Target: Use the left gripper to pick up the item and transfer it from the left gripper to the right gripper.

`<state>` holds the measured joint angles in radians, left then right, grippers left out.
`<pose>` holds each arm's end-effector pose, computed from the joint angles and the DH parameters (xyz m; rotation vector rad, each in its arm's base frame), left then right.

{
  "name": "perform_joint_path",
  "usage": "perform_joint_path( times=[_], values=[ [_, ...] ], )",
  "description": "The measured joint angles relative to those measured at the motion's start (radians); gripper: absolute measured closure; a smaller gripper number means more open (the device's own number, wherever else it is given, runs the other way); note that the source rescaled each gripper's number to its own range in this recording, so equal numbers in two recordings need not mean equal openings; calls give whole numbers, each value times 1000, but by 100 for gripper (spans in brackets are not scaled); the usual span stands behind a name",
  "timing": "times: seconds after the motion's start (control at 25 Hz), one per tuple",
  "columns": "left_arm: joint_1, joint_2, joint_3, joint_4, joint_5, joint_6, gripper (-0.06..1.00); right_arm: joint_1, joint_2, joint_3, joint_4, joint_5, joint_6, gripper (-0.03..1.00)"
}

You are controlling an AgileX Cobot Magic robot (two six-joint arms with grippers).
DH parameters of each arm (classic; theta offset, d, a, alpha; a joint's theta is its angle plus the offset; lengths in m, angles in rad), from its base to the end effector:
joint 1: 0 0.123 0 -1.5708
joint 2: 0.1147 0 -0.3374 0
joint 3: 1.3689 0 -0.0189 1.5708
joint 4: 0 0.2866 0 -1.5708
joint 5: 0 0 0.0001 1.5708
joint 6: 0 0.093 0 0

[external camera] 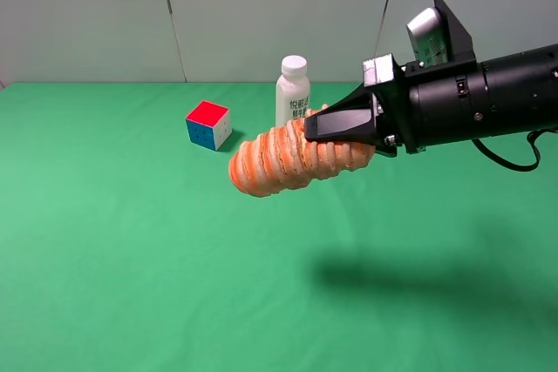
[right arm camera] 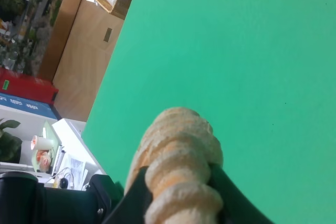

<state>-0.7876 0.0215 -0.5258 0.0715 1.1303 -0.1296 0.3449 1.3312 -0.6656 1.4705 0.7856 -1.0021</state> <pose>-0.0150 0.0236 0.2967 0.6857 2.0289 -0.4591 0.2222 0.1495 0.2755 -0.3549 2.2991 1.2812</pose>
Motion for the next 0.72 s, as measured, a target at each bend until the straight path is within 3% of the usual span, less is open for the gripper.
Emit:
perform_joint_path(
  times=[0.52, 0.72],
  values=[
    [5, 0, 7, 13, -34, -3, 7, 0, 0, 0, -3, -6, 2, 95],
    [138, 0, 7, 13, -34, -2, 7, 0, 0, 0, -23, -8, 2, 95]
  ],
)
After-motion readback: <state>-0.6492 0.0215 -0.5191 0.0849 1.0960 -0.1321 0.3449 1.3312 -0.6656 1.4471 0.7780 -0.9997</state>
